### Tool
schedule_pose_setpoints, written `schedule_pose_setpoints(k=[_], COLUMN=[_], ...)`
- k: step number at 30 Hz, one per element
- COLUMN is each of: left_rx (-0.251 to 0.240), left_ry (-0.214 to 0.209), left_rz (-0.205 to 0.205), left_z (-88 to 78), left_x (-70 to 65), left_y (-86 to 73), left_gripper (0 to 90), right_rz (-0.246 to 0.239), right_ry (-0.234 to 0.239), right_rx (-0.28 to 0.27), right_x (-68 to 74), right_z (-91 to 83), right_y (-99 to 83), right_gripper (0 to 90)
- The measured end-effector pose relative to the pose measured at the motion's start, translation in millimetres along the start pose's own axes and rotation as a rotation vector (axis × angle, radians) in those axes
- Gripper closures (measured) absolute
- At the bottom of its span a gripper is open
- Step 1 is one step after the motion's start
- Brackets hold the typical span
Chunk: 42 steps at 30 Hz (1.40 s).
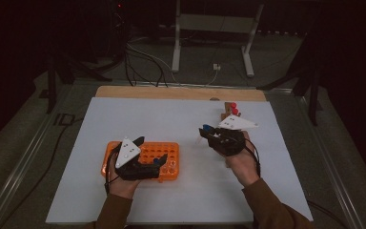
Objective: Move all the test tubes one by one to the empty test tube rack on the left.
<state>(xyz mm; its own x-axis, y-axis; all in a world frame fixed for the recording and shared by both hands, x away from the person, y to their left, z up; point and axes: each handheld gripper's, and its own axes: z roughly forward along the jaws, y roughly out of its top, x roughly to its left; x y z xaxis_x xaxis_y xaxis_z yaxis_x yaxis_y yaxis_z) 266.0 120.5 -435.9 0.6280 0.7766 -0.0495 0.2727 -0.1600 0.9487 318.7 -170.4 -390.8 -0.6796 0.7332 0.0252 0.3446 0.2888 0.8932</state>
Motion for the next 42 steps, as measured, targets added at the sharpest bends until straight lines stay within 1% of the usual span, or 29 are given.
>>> schedule_pose_setpoints(k=[3, 6, 8, 10, 12, 13, 15, 16, 17, 20, 22, 24, 26, 28, 30, 33, 34, 36, 38, 40, 42], left_rx=[-0.002, 0.013, 0.024, 0.031, 0.039, 0.041, 0.044, 0.045, 0.047, 0.045, 0.053, 0.053, 0.063, 0.063, 0.063, 0.062, 0.060, 0.056, 0.060, 0.062, 0.060], left_ry=[-0.010, -0.014, -0.013, -0.016, -0.013, -0.012, -0.014, -0.016, -0.018, -0.031, -0.017, -0.029, -0.034, -0.040, -0.045, -0.039, -0.035, -0.023, 0.006, 0.021, 0.032], left_rz=[-0.001, 0.011, 0.020, 0.032, 0.049, 0.058, 0.072, 0.077, 0.079, 0.083, 0.090, 0.088, 0.086, 0.088, 0.099, 0.118, 0.119, 0.114, 0.125, 0.120, 0.115], left_z=[4.4, 8.5, 11.2, 14.8, 18.5, 20.1, 23.1, 24.2, 25.5, 28.4, 29.7, 30.2, 30.9, 31.2, 31.4, 32.0, 32.1, 32.2, 31.6, 30.6, 29.5], left_x=[-2.8, -7.0, -10.8, -15.0, -19.8, -22.2, -27.0, -28.9, -30.6, -34.6, -36.1, -35.8, -35.2, -35.3, -36.0, -37.6, -37.2, -35.4, -33.5, -30.5, -27.2], left_y=[3.2, 6.6, 8.2, 9.5, 11.0, 12.0, 13.6, 14.2, 14.5, 14.7, 15.2, 15.3, 15.6, 15.4, 15.0, 15.0, 15.1, 15.3, 15.1, 14.8, 14.3], left_gripper=[7.0, 10.3, 16.3, 16.5, 17.3, 19.3, 24.5, 29.5, 36.5, 49.2, 55.9, 62.5, 69.2, 73.0, 74.9, 77.2, 77.3, 77.4, 77.4, 77.4, 77.5], right_rz=[-0.007, -0.016, -0.022, -0.021, -0.031, -0.035, -0.044, -0.046, -0.048, -0.041, -0.041, -0.043, -0.045, -0.050, -0.052, -0.049, -0.052, -0.062, -0.072, -0.064, -0.061], right_ry=[0.038, 0.070, 0.087, 0.107, 0.124, 0.130, 0.144, 0.151, 0.156, 0.178, 0.189, 0.193, 0.197, 0.198, 0.197, 0.199, 0.199, 0.193, 0.184, 0.176, 0.158], right_rx=[-0.001, 0.007, 0.012, 0.013, 0.018, 0.021, 0.028, 0.032, 0.035, 0.037, 0.041, 0.045, 0.044, 0.046, 0.048, 0.048, 0.048, 0.038, 0.036, 0.029, 0.021], right_x=[9.0, 17.8, 23.3, 28.5, 33.6, 36.4, 41.5, 43.8, 45.8, 49.8, 51.7, 52.8, 53.3, 53.7, 54.0, 53.8, 53.8, 54.1, 53.6, 51.6, 48.8], right_z=[3.3, 6.9, 9.2, 11.2, 13.1, 14.0, 15.9, 16.7, 17.4, 19.5, 20.1, 20.3, 20.5, 21.0, 21.3, 21.5, 21.3, 20.4, 19.1, 17.8, 16.7], right_y=[4.5, 8.4, 11.1, 13.8, 16.3, 17.2, 18.5, 18.9, 18.9, 17.7, 16.8, 16.5, 16.5, 16.4, 16.3, 16.5, 16.5, 16.4, 16.1, 15.5, 14.7], right_gripper=[76.0, 76.0, 76.0, 76.0, 76.0, 76.0, 75.9, 75.9, 75.9, 75.8, 75.8, 75.9, 75.9, 75.9, 75.9, 75.4, 72.1, 61.9, 52.4, 46.5, 39.3])
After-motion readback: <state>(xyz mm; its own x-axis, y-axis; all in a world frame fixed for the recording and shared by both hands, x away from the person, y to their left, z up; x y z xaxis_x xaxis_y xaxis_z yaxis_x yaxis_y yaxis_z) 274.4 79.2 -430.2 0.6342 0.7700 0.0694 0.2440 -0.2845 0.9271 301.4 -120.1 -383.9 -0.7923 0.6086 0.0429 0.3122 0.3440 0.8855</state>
